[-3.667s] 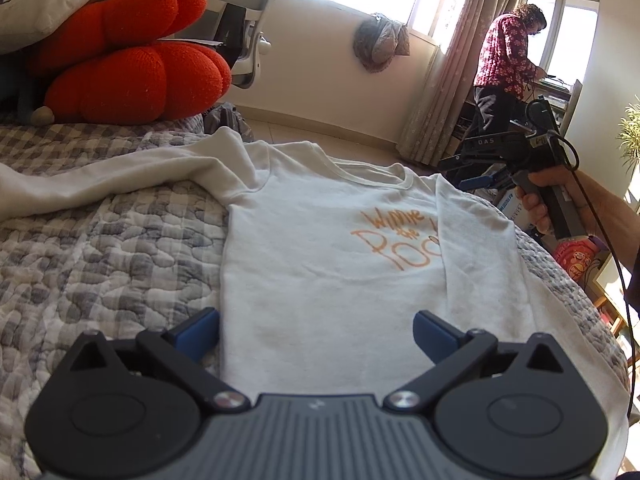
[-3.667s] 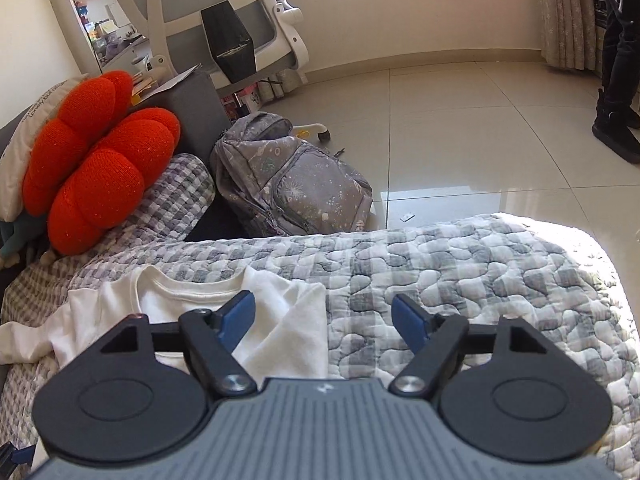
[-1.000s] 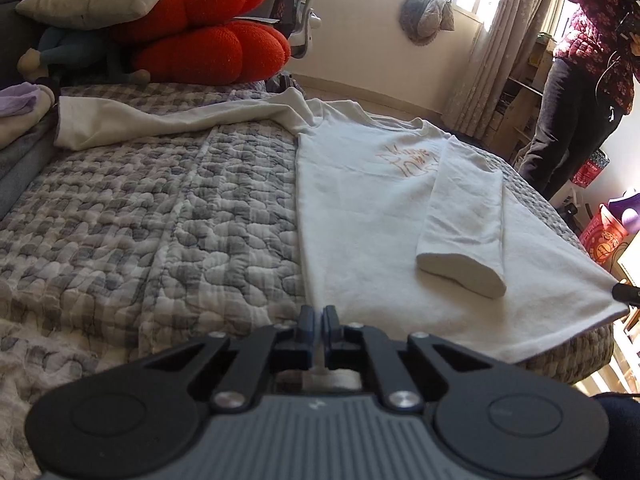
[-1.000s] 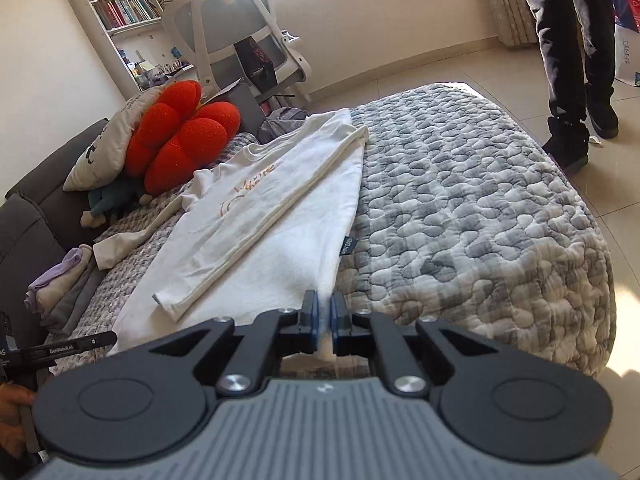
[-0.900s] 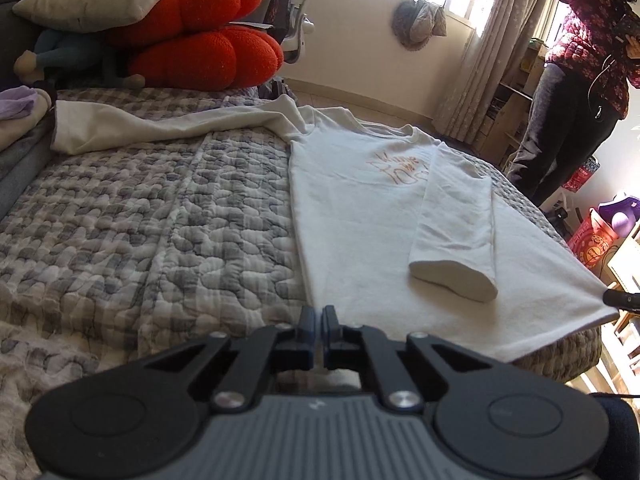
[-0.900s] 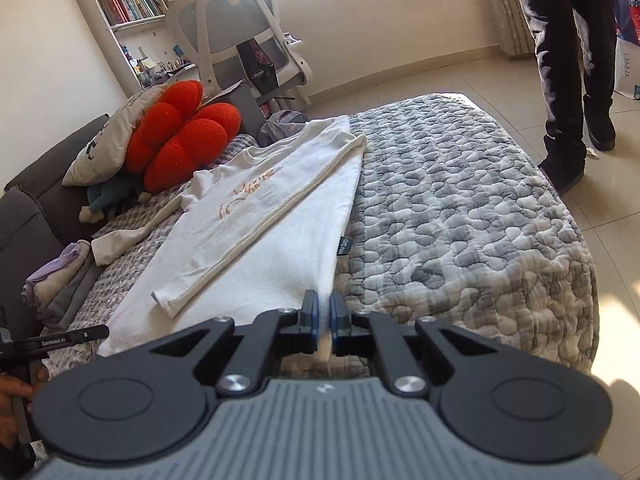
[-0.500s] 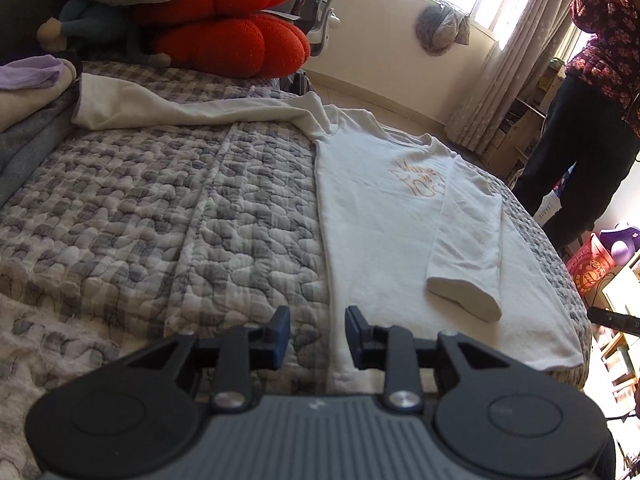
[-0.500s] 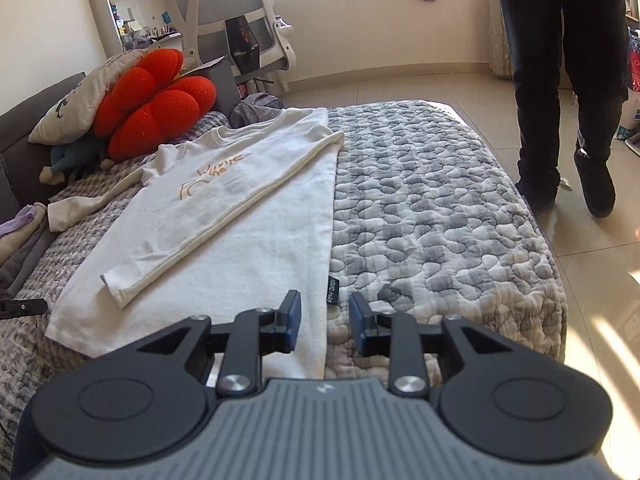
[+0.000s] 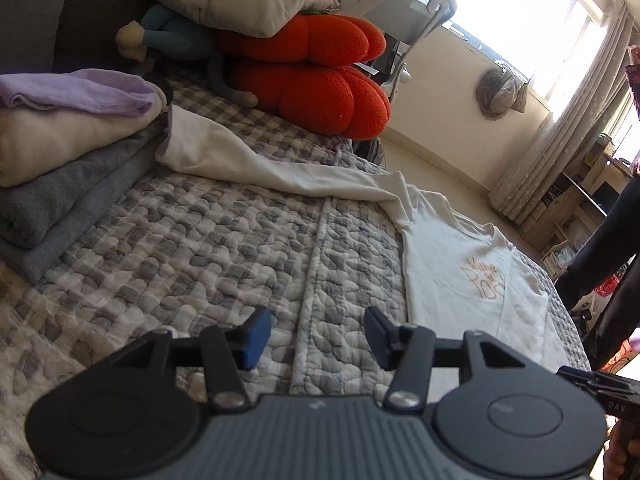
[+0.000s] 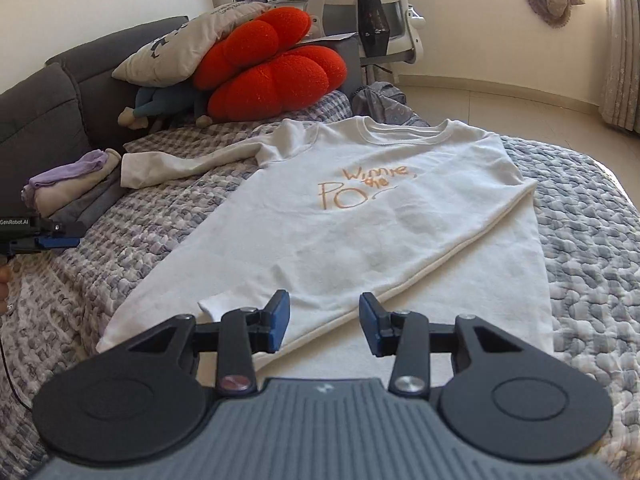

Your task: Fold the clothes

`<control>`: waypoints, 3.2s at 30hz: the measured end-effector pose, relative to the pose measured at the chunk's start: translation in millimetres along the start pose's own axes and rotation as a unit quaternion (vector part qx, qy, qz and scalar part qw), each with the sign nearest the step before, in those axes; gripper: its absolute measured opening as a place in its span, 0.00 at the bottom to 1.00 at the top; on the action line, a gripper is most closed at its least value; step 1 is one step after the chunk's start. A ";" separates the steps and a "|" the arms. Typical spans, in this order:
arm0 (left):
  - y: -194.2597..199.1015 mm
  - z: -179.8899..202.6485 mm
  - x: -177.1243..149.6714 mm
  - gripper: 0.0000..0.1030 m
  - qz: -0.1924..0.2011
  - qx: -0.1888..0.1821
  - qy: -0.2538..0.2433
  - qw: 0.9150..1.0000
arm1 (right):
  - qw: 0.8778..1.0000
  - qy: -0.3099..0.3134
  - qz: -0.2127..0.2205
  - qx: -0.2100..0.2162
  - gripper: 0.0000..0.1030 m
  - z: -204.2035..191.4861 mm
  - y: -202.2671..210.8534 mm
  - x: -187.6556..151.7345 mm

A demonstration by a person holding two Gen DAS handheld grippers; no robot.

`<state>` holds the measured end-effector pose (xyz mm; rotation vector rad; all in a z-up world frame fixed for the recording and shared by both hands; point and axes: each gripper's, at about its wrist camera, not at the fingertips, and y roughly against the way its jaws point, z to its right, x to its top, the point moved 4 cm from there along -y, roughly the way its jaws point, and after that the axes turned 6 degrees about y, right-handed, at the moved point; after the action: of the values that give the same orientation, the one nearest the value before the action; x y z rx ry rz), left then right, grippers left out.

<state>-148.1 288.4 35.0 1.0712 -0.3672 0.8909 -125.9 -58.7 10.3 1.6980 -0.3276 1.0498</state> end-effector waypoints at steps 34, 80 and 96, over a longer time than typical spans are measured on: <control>-110.3 -46.0 162.4 0.03 0.110 0.161 -0.049 0.980 | 0.989 -0.127 0.071 -0.018 0.43 -0.1 -78.2 17.7; -56.2 79.6 14.7 0.35 -0.023 -0.163 0.012 0.986 | 0.994 0.063 0.087 0.019 0.60 -76.6 -68.6 29.9; -36.7 48.9 16.0 0.35 -0.011 -0.114 0.003 0.993 | 0.911 -0.350 0.218 -0.007 0.10 60.8 32.7 -0.3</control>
<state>-102.5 246.0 46.0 0.8605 -0.4394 0.8115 -118.5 -125.1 27.7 1.9960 -1.2188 0.6920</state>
